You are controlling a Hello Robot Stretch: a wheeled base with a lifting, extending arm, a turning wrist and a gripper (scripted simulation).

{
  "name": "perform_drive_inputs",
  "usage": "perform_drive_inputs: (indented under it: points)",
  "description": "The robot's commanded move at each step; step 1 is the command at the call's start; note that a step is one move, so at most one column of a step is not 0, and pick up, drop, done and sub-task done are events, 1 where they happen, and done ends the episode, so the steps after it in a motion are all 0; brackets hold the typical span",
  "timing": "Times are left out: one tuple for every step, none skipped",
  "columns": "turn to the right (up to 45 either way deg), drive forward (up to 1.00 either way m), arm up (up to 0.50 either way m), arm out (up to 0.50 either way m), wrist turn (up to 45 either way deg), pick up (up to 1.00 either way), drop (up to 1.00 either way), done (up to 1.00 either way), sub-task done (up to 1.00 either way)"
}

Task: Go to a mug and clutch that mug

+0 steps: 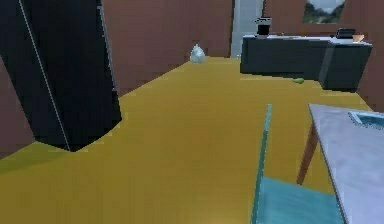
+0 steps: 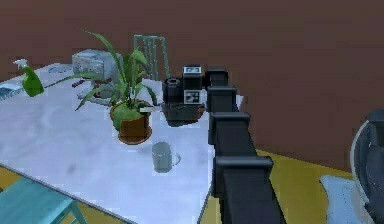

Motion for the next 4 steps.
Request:
perform_drive_inputs:
  points:
    - [0.0, 0.0, -0.3, 0.0, 0.0, 0.0, 0.0, 0.0, 0.0]
    - [0.0, 0.0, 0.0, 0.0, 0.0, 1.0, 0.0, 0.0, 0.0]
    - [0.0, 0.0, 0.1, 0.0, 0.0, 0.0, 0.0, 0.0, 0.0]
    - [0.0, 0.0, 0.0, 0.0, 0.0, 0.0, 0.0, 1.0, 0.0]
